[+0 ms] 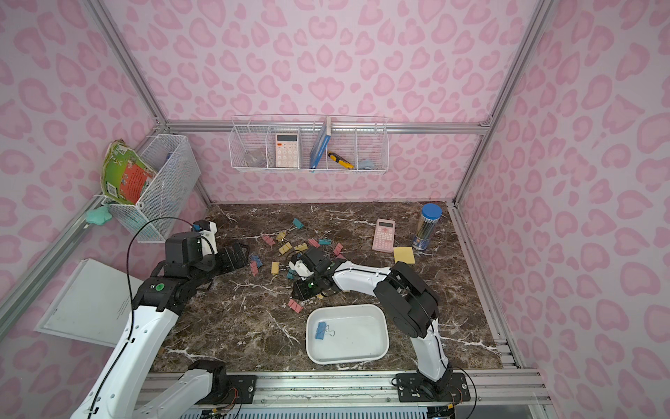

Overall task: Put the binder clips in the storage box
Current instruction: Pick up the binder clip at the center of the board, then place the binder clip in the storage box.

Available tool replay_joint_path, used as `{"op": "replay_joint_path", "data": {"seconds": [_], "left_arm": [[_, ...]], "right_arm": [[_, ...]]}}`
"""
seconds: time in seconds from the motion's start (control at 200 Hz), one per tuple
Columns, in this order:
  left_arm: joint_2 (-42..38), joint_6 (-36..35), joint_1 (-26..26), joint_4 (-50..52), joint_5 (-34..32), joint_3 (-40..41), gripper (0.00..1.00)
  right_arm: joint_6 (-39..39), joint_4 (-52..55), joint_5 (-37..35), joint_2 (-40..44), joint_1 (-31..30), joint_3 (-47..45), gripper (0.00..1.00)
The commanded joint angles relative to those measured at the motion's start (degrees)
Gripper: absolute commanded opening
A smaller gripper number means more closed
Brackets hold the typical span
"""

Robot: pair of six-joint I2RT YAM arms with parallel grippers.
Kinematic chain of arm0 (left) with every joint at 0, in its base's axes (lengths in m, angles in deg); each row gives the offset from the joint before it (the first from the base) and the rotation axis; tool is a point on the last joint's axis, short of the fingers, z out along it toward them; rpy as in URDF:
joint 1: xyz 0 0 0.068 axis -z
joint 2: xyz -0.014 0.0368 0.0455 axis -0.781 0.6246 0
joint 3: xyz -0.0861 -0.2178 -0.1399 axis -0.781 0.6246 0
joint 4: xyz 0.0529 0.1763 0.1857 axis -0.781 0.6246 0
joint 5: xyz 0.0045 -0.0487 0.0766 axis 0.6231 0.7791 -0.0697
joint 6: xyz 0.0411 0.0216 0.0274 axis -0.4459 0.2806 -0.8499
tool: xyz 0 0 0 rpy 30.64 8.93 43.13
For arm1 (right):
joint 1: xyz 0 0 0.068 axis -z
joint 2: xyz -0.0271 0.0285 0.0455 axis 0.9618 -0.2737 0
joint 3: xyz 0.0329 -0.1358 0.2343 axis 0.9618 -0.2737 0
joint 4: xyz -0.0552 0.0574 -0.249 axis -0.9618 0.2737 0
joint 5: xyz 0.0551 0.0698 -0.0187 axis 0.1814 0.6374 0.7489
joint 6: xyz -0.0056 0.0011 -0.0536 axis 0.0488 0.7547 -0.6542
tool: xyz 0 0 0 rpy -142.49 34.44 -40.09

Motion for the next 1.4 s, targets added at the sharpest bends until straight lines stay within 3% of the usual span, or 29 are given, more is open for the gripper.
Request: {"op": "replay_joint_path", "data": {"seconds": [0.0,0.24,0.325,0.42,0.565,0.705,0.8,1.035,1.345,1.395], "left_arm": [[0.0,-1.0,-0.2,0.0,0.9,-0.3,0.98],[0.5,-1.1,-0.4,-0.1,1.7,-0.3,0.98],[0.8,-1.2,-0.4,-0.1,1.9,-0.4,0.98],[1.0,-1.2,-0.5,0.1,2.3,-0.5,0.98],[1.0,-1.2,-0.6,-0.1,2.7,-0.5,0.98],[0.9,-1.2,-0.6,-0.1,3.7,-0.6,0.98],[1.0,-1.1,-0.5,-0.2,4.1,-0.6,0.98],[1.5,-1.2,-0.6,-0.3,3.7,-0.5,0.98],[1.7,-1.4,-0.6,-0.2,3.2,-0.5,0.98],[1.7,-1.3,-0.6,-0.2,3.2,-0.4,0.98]], "right_arm": [[0.3,-1.3,2.2,-0.2,-0.3,-0.5,0.3],[0.9,-2.4,1.8,1.3,-1.1,-0.4,0.03],[2.2,-4.1,1.5,4.3,-1.4,-1.1,0.0],[7.5,-9.5,-0.6,11.9,-1.3,-6.3,0.0],[20.4,-19.9,-8.7,29.7,-1.8,-23.0,0.0],[28.7,-14.2,-21.6,45.5,-6.4,-34.2,0.0],[32.8,-10.9,-23.1,51.2,-9.2,-38.4,0.0],[36.2,-12.4,-20.0,47.2,-17.0,-42.4,0.0],[38.1,-17.3,-20.6,42.3,-18.5,-46.2,0.0],[38.1,-17.4,-20.4,40.9,-18.9,-46.1,0.07]]}}
